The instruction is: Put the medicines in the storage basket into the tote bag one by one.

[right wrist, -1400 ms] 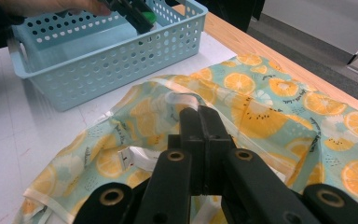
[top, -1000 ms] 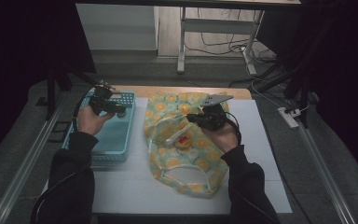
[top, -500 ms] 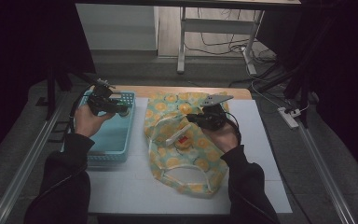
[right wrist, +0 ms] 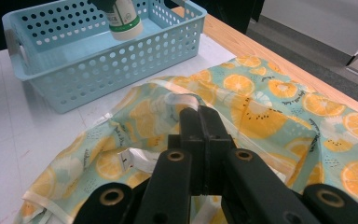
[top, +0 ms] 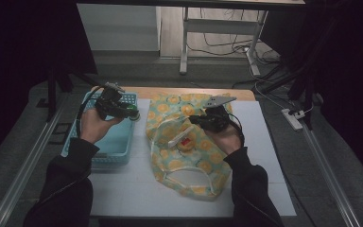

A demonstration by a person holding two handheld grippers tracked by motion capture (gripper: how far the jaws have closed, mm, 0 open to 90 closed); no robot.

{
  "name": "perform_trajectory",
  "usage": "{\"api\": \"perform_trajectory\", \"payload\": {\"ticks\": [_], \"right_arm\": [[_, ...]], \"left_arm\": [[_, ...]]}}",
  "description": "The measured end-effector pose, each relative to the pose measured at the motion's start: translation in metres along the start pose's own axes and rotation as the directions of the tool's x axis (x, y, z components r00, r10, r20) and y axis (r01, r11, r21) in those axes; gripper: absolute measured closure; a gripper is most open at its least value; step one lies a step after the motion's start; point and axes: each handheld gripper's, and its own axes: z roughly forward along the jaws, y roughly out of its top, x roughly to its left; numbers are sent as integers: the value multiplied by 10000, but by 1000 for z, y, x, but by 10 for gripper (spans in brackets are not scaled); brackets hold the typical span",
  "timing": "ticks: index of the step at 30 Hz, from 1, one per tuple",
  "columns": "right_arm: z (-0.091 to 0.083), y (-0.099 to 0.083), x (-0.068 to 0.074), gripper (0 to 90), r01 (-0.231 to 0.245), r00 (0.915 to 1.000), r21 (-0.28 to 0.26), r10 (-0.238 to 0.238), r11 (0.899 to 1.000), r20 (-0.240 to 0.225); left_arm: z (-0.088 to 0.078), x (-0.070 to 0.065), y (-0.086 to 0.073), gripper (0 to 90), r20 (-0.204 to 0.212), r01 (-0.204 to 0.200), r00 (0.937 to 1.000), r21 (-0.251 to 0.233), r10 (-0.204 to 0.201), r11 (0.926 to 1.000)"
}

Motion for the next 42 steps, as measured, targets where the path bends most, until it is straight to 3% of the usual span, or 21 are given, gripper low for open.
{"api": "perform_trajectory", "payload": {"ticks": [11, 20, 32, 42], "right_arm": [[0, 0, 0, 900, -2, 10000, -12, 2, 10000, -4], [0, 0, 0, 900, -3, 10000, -14, 3, 10000, 13], [0, -1, -1, 900, -43, 10000, -31, 43, 10000, 34], [0, -1, -1, 900, -45, 10000, -37, 45, 10000, 35]], "left_arm": [[10, -23, 0, 518, 543, -507, 9973, 62, 502, 9987], [18, -47, 4, 518, 968, -1103, 9893, 96, 1088, 9939], [30, -77, 11, 518, 1586, -1756, 9723, 98, 1718, 9844], [47, -100, 18, 518, 2100, -2223, 9533, 25, 2169, 9750]]}}
